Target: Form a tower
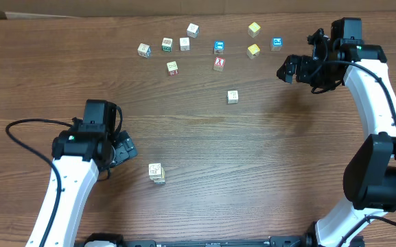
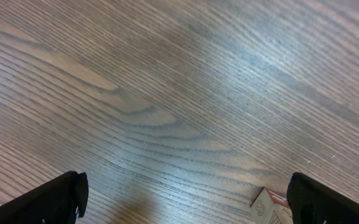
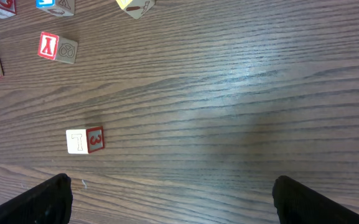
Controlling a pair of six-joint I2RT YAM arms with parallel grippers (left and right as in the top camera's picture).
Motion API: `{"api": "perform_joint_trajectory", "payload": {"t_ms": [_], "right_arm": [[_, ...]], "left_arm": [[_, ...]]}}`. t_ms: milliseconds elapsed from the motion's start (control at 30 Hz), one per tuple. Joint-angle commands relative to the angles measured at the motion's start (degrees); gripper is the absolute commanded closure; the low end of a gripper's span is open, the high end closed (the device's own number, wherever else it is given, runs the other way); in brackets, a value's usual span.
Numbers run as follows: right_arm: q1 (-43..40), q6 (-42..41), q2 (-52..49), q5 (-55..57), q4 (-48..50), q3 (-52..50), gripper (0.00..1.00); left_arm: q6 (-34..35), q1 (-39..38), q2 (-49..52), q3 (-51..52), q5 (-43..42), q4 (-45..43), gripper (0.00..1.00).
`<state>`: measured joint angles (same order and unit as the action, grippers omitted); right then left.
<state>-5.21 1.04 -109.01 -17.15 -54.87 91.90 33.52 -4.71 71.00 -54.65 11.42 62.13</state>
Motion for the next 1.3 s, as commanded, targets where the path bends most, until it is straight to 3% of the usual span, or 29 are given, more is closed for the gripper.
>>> {"api": "perform_joint_trajectory", "payload": {"t_ms": [0,167,300,467,733,867,1267], "right_arm": [[0.0,-0.2,1.6,-0.1,0.3,1.2,0.00],[0.0,-0.2,1.6,-0.1,0.3,1.2,0.00],[0.0,-0.2,1.6,-0.1,0.3,1.2,0.00],[0.0,-0.2,1.6,-0.1,0.3,1.2,0.00],[0.0,-0.2,1.6,-0.1,0.3,1.2,0.00],[0.0,-0.2,1.6,-0.1,0.3,1.2,0.00],[0.0,-0.2,1.6,-0.1,0.3,1.2,0.00]], "left_arm": [[-1.4,0.5,-4.2,-0.9,2.5,0.0,0.00],[-2.0,0.6,-9.7,1.0,2.7,-9.8,0.01],[-6.6,0.6,-13.8,5.6,1.5,-24.9,0.00],[-15.9,0.6,-19.8,16.1,-4.1,-50.0,0.00],[-16.8,0.7,-28.9,32.9,-5.5,-74.4,0.00],[-16.8,1.8,-33.6,40.5,-5.5,-80.7,0.00],[-16.8,2.9,-44.7,50.5,-5.2,-81.0,0.00]]}}
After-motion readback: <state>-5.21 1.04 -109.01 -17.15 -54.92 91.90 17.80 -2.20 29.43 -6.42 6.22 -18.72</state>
